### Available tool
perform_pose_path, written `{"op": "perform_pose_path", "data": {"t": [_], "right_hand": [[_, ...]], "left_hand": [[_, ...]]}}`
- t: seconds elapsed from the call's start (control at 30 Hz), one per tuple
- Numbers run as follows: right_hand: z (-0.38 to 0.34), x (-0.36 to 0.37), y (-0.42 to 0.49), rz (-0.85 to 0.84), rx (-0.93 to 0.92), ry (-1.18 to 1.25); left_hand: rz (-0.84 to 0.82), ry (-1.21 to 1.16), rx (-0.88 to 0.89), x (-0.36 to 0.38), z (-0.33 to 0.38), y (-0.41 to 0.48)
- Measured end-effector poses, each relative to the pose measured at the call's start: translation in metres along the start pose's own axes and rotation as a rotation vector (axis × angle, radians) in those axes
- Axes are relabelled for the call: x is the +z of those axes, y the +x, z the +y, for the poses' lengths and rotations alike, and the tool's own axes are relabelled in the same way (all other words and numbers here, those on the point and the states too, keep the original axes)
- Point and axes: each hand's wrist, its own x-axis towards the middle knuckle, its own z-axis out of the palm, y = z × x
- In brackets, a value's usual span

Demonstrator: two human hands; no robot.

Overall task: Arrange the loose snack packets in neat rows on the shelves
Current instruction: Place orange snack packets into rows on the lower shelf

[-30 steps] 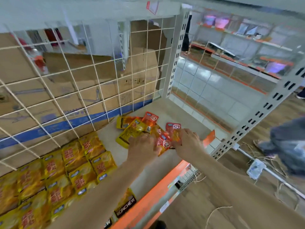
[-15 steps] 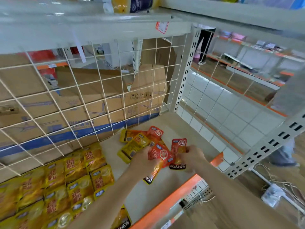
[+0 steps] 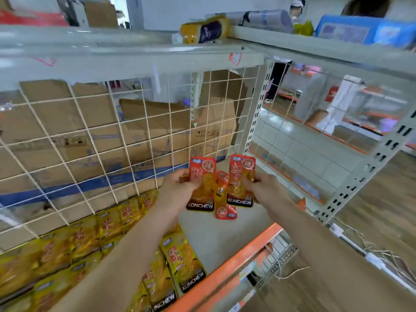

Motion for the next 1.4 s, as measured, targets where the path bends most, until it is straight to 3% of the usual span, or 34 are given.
{"op": "perform_pose_path", "data": {"t": [0.6,0.83,1.17,1.4], "right_hand": [[-0.088,0.080,-0.131,-0.096,-0.173,0.282],[-0.139,0.082,-0.163,-0.274,-0.184,0.444],[-0.193,0.052,-0.252,-0.533,-0.413,0.646],[-0.186,0.045,-0.319,-0.672,-0.596,0.659]], "left_hand": [[0.135,0.019,0.224,-0.145,0.067,-0.106],[0.249,-0.020,0.259,-0.183,0.104,-0.160],[0.534,-0.062,0.517,-0.200,0.143,-0.272],[0.653,-0.011,0.598,-0.198,0.139,-0.368]]}}
